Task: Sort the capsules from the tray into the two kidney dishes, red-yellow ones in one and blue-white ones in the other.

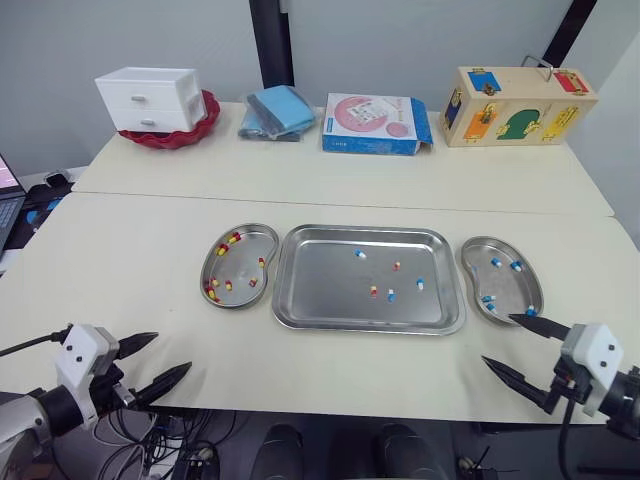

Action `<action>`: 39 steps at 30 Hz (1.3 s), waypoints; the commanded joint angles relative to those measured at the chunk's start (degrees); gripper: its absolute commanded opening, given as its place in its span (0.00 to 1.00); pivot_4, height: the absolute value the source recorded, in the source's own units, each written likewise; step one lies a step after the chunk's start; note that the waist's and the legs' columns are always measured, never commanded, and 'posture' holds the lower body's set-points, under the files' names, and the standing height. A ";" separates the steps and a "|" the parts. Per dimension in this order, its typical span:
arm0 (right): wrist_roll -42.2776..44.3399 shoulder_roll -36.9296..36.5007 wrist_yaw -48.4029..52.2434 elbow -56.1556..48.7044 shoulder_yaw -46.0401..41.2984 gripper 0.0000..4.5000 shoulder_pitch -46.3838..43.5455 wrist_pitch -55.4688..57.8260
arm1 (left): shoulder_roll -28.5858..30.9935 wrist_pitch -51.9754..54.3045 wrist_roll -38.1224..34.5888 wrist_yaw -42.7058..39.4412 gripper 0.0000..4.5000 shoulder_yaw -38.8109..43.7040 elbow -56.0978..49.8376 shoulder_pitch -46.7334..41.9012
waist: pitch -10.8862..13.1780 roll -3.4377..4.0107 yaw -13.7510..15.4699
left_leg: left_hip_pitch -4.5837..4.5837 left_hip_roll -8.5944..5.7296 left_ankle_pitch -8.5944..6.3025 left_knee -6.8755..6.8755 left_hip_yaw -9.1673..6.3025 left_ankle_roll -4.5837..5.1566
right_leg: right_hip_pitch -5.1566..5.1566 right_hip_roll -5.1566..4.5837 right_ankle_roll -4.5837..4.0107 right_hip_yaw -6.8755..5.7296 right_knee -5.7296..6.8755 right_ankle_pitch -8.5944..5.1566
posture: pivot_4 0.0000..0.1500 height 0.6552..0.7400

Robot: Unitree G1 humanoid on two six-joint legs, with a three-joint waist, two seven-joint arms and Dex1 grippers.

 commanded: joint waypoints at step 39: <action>-7.10 7.51 -16.16 -13.25 24.09 0.79 -17.28 15.51 | -8.42 -11.33 1.52 3.69 1.00 -21.87 -5.69 -11.17 | -0.01 -0.01 -0.02 | 0.02 0.01 0.00 0.01 -0.01 -0.01 | 0.01 0.02 0.00 0.01 -0.01 0.00 | 1.00 1.00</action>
